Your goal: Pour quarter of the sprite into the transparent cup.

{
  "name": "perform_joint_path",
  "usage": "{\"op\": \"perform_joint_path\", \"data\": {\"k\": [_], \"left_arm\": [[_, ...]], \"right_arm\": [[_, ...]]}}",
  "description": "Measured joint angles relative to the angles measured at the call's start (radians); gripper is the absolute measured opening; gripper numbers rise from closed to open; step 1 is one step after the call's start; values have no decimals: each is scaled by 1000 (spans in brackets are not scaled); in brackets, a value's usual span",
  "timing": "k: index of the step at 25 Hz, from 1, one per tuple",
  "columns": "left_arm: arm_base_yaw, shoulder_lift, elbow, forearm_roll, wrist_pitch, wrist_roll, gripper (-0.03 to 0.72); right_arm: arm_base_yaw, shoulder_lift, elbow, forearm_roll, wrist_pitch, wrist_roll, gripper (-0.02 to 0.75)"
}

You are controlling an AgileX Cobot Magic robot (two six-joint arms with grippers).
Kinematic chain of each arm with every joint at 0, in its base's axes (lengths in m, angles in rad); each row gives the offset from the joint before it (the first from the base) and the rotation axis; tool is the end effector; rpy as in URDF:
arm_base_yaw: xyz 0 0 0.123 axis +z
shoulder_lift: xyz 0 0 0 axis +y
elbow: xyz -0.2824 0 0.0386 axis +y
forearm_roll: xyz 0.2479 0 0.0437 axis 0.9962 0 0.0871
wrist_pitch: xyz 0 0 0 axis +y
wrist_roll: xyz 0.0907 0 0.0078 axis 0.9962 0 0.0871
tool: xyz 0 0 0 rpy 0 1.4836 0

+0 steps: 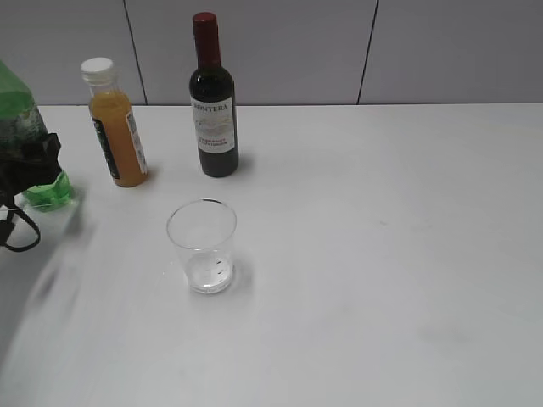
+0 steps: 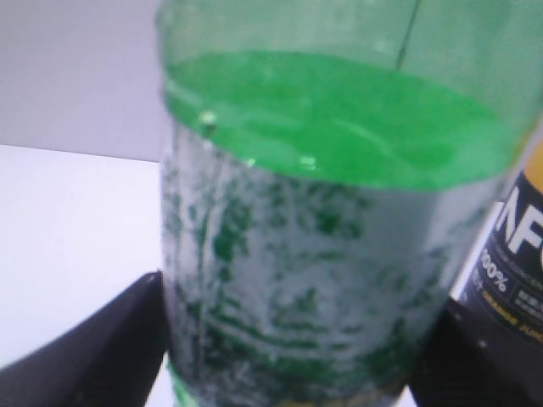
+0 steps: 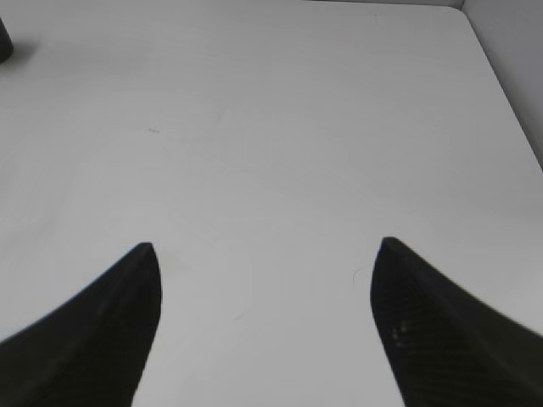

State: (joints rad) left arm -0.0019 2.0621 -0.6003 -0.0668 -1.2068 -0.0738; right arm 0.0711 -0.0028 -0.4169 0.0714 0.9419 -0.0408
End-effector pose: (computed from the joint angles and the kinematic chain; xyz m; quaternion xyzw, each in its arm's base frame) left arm 0.3272 0.0051 0.0967 -0.0566 0.7619 -0.0083 0.6452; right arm 0.0081 0.0058 0.2634 -0.0449 0.8413 0.0438 0.5369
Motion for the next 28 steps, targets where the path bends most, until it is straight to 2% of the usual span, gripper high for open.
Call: {"op": "perform_joint_path", "data": {"k": [11,16,22,28], "left_arm": [[-4,-175,212,-38,-1,29,639],[-17,-339,276,-49,25,117,611],[-18,-601,280,-61,351,166,590],[-18,-836,205,-70,875,232,588]], "right_arm": [[0,0,0,0,0,0,594],[0,0,0,0,0,0,594],[0,0,0,0,0,0,594],[0,0,0,0,0,0,594]]}}
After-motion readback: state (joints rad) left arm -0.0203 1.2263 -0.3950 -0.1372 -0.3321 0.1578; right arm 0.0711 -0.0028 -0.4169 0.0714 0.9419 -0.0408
